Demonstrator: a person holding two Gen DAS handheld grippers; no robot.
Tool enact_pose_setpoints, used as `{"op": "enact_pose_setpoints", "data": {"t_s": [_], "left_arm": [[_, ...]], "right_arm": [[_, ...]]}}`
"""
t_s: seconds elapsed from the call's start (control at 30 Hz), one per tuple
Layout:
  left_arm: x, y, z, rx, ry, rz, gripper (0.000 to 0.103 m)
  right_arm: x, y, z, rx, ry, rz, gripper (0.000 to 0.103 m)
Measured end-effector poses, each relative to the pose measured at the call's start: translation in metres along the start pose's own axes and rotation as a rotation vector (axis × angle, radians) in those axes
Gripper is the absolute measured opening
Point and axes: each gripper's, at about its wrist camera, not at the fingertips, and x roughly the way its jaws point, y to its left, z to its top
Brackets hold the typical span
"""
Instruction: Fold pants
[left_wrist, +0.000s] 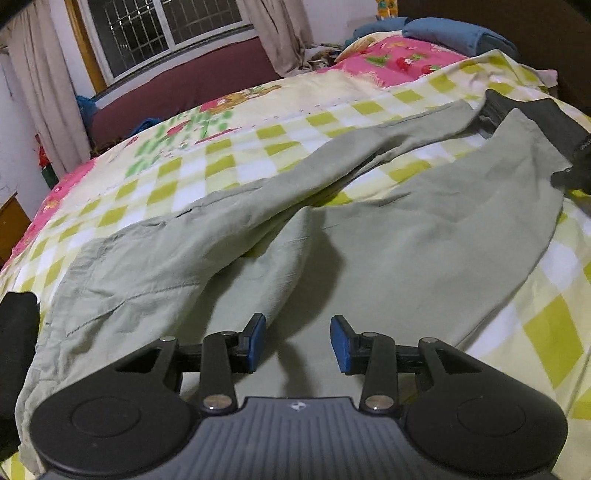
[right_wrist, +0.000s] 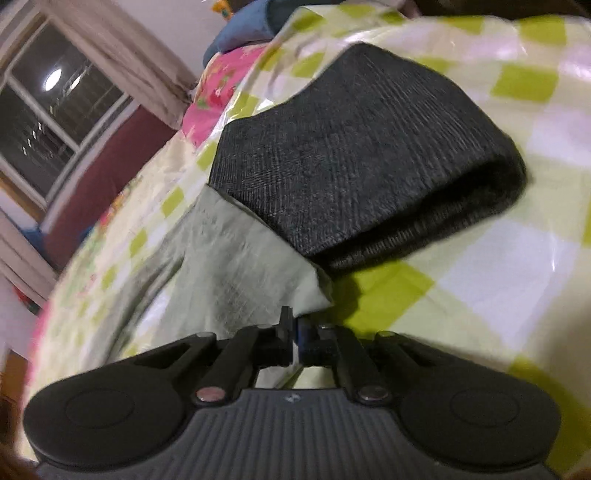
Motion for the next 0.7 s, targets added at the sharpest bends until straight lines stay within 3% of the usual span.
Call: {"op": "enact_pose_setpoints", "data": {"t_s": [0.13, 0.27, 0.37, 0.47, 0.53, 0.6, 0.7], "left_arm": [[-0.008, -0.008, 0.007, 0.023, -0.037, -0.016, 0.053], [-0.014, -0.019, 0.008, 0.041, -0.054, -0.044, 0.053], [-0.012, -0.031, 0.002, 0.078, -0.037, -0.073, 0.062], [0.002, -0.043, -0.015, 0.151, 0.015, -0.074, 0.064], [-0.002, -0.04, -0.02, 0.157, 0.005, -0.074, 0.064], [-0.009, -0.027, -0.017, 0.133, -0.003, -0.088, 0.064], [-0.023, 0.006, -0.012, 0.113, -0.062, -0.057, 0.064]], "right_arm": [[-0.053, -0.008, 0.007, 0.003, -0.079, 0.066, 0.003], [-0.097, -0.014, 0.019, -0.02, -0.157, 0.065, 0.003], [-0.106, -0.022, 0.019, -0.064, -0.175, -0.036, 0.003], [-0.077, -0.035, 0.013, -0.129, -0.049, -0.266, 0.006], [-0.08, -0.042, 0.008, -0.09, -0.045, -0.267, 0.006], [-0.093, -0.032, 0.007, -0.115, -0.11, -0.287, 0.009], [-0.105, 0.003, 0.004, -0.289, -0.188, -0.326, 0.009]]}}
